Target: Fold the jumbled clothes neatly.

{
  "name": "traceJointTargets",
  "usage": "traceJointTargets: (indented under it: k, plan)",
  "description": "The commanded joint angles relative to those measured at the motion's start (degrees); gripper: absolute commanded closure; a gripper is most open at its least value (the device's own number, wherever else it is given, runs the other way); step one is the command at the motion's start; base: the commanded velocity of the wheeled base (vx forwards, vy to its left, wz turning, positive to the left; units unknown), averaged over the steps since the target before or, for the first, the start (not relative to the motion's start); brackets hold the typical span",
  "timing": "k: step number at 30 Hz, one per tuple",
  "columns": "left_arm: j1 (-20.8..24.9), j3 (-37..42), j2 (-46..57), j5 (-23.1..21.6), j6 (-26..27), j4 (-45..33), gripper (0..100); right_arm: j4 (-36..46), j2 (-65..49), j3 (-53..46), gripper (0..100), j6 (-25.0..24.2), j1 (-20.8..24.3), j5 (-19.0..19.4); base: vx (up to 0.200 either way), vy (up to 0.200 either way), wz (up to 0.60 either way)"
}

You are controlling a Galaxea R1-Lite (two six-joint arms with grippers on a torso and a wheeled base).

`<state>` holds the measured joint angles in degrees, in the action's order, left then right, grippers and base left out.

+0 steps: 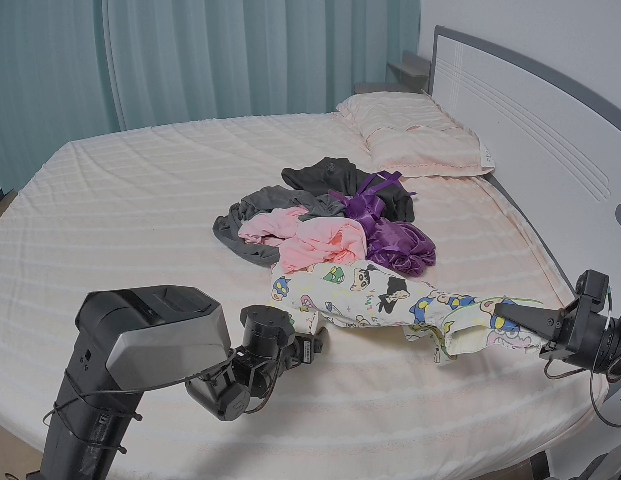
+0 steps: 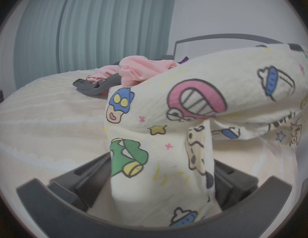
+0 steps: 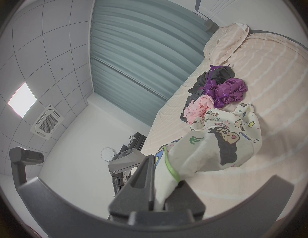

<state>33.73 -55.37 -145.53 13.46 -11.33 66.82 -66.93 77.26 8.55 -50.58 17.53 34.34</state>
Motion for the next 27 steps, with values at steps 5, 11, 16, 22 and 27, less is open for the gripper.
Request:
traceJointTargets:
  k: [5,11,16,22,27]
  plan:
    - [-0.2,1.6,0.6,1.1,-3.0,0.4,100,0.0,0.6,-0.3,100,0.0,-0.8,-0.2,0.0,0.0,0.0]
    - [-0.1,11.8,7.7,1.1,-3.4,6.4,100,0.0,1.7,-0.3,100,0.0,-3.2,-0.3,0.0,0.0,0.0]
    - [-0.1,20.1,16.6,1.1,-3.4,9.0,100,-0.1,3.1,0.0,100,0.3,-5.3,-0.6,0.0,0.0,0.0]
    - [-0.2,24.6,29.0,2.0,-3.3,9.3,100,-0.1,6.1,0.0,100,7.4,-6.9,-0.8,0.0,0.0,0.0]
    - [-0.2,24.4,36.8,6.0,-2.8,9.0,100,-0.3,7.6,5.9,100,9.9,-6.0,-7.0,0.0,0.0,0.0]
